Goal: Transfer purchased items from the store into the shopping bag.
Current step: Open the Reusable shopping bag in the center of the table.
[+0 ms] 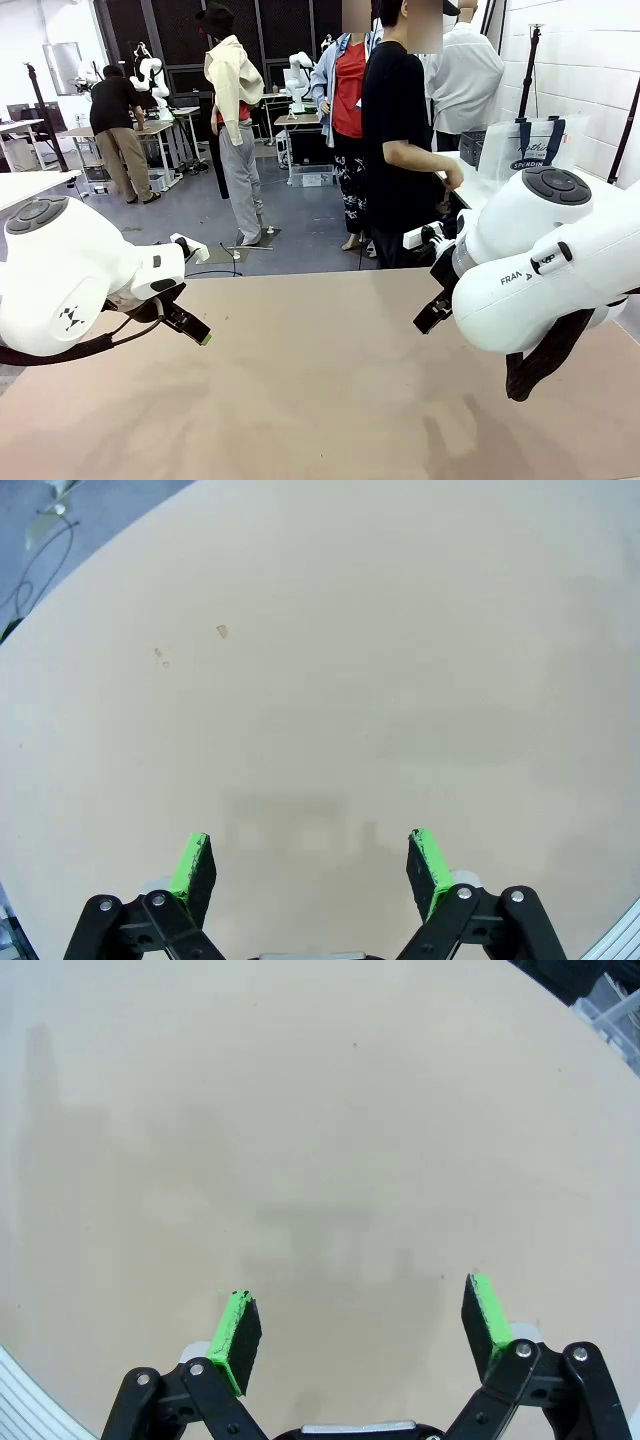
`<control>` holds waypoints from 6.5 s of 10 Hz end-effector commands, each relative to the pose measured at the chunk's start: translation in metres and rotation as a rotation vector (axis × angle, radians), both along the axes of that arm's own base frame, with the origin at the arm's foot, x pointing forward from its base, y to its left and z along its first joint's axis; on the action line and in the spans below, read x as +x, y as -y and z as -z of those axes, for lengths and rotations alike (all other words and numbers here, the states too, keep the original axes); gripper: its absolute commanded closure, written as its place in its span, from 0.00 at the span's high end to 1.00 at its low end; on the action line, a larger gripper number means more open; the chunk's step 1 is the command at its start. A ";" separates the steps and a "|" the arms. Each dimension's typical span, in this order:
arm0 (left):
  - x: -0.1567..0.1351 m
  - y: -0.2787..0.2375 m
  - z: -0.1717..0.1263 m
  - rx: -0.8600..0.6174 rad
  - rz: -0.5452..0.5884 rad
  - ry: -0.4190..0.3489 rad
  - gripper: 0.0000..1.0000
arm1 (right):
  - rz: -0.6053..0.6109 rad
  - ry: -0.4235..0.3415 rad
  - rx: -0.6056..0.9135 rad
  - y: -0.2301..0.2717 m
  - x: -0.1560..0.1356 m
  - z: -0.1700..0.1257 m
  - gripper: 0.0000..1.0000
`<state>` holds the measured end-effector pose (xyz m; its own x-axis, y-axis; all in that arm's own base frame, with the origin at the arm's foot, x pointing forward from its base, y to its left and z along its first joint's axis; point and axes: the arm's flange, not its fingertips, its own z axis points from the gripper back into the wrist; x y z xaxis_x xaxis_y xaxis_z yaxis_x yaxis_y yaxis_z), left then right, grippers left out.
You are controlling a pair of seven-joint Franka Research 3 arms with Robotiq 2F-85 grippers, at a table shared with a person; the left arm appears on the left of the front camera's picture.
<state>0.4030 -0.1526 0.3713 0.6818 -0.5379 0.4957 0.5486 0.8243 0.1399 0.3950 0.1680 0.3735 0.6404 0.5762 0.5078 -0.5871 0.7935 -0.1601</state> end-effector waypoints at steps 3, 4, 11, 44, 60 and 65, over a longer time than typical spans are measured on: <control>0.000 -0.001 0.000 -0.002 -0.003 0.000 1.00 | 0.000 0.000 0.000 0.000 0.000 0.000 1.00; 0.000 -0.001 0.000 -0.002 -0.003 0.000 1.00 | 0.000 0.000 0.000 0.000 0.000 0.000 1.00; 0.000 -0.001 0.000 -0.002 -0.003 0.000 1.00 | 0.000 0.000 0.000 0.000 0.000 0.000 1.00; 0.000 -0.001 0.000 -0.002 -0.003 0.000 1.00 | 0.000 0.000 0.000 0.000 0.000 0.000 1.00; 0.000 -0.001 0.000 -0.002 -0.003 0.000 1.00 | 0.000 0.000 0.000 0.000 0.000 0.000 1.00; -0.004 0.009 -0.039 -0.076 -0.034 -0.095 1.00 | 0.022 -0.062 0.027 -0.022 0.001 -0.038 1.00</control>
